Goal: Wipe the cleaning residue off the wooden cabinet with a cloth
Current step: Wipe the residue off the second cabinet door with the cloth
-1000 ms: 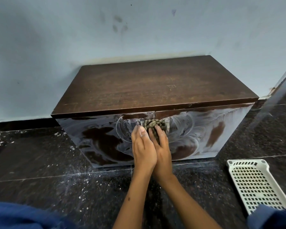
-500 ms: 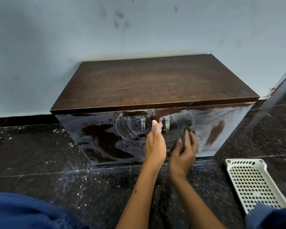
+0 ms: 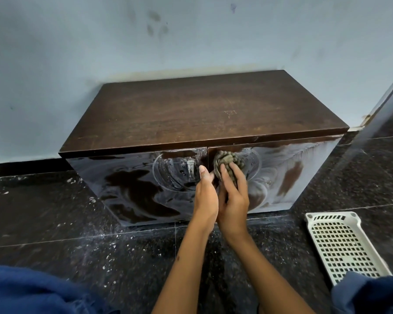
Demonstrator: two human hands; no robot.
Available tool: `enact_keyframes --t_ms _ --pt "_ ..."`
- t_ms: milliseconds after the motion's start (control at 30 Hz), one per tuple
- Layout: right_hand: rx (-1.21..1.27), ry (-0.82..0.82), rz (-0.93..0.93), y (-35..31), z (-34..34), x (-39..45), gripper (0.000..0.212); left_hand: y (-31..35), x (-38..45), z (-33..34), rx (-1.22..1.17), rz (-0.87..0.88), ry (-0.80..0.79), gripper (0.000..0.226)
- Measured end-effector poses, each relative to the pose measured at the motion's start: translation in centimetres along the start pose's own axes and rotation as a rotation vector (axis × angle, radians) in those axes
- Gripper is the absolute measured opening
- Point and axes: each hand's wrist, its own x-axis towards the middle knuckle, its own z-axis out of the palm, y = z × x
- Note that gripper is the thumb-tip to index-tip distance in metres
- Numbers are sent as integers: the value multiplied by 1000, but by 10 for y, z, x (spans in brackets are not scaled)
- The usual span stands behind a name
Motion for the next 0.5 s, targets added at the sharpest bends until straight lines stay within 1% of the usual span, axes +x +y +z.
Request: enact_keyframes --t_ms 67,167,300,500 --pt "-26 -22 -62 4 0 7 40 -2 1 0 -19 -29 -6 73" --pt "-39 -17 -24 15 3 -6 43 -7 2 -4 -47 -60 -27 74" --pt "-50 2 25 28 -1 -28 44 -6 2 -4 -52 -56 -65 72" --pt "10 78 -20 5 0 10 37 -4 4 -5 -80 -19 -97 71"
